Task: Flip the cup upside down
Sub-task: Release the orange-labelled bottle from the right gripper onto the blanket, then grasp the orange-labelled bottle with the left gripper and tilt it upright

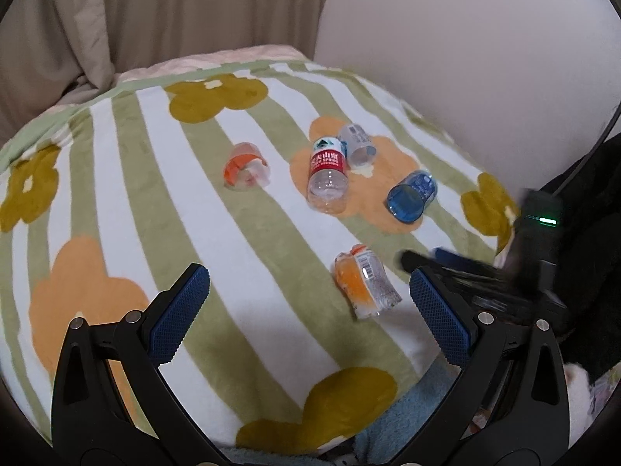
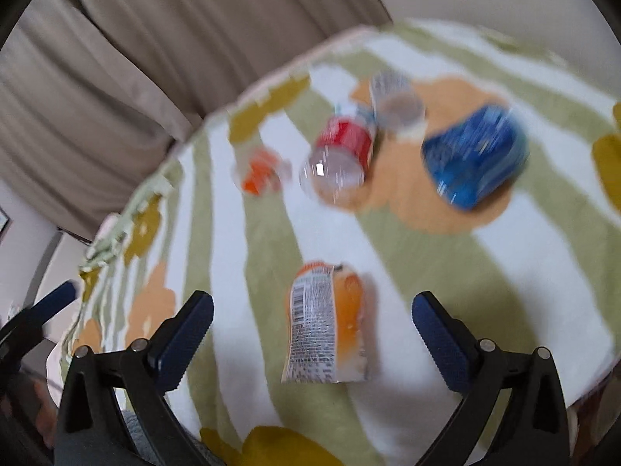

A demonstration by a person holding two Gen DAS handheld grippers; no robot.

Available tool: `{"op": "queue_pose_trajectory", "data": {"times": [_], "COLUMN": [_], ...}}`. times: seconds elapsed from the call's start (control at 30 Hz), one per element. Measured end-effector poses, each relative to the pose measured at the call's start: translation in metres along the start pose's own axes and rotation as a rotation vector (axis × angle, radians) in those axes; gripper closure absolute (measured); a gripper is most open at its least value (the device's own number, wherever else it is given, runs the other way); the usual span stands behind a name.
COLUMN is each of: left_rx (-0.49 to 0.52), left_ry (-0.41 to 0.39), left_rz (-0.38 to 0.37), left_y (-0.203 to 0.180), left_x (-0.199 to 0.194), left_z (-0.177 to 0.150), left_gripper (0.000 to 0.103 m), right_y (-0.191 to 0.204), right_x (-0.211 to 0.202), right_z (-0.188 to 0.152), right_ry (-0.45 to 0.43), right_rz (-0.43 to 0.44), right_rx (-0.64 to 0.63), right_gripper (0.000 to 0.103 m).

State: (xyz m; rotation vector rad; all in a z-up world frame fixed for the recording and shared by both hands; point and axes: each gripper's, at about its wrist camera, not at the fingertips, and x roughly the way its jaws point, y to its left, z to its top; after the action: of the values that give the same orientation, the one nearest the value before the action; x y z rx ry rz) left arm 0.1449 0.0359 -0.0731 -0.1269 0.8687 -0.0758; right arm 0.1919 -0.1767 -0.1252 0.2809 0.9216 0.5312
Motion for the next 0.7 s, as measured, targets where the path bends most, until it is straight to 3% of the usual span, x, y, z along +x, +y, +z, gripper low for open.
{"op": "queue_pose_trajectory", "data": {"times": [0.17,0.27,0.37,0.6,0.7], "left_rx": [0.005,-0.01,-0.028,-0.061,-0.09], "left_ry": [0.154,0.262,0.337,0.427,0.467], "left_rz": [-0.014,-0.025,-0.013,-0.006,-0.016], "left_y": [-0.027,-0.04,-0.052,-0.063,-0.057], "left_x": [0.064,0.108,0.141,0.183,0.191], "left_z": [0.013,0.01,0.01,0.015,0.015], "left_gripper": [0.0,0.0,0.0,0.001,0.009], "right_y": [0.002,0.001,-0.004,-0.022,-0.027], "right_x": [-0.045,-0.074,-0.085,-0.094,-0.102], "right_z": [-0.001,-0.016,-0.026,-0.037,-0.039], "right_ry": [-0.008,-0.099,-0.136,-0.191,-0.221], "right_rz": [-0.05,-0.196,-0.256,-0.202,-0.163], "right_rx": [-0.157,-0.268,-0.343,-0.32,-0.307], "right_gripper": [0.001,0.001,0.001,0.001,0.001]}}
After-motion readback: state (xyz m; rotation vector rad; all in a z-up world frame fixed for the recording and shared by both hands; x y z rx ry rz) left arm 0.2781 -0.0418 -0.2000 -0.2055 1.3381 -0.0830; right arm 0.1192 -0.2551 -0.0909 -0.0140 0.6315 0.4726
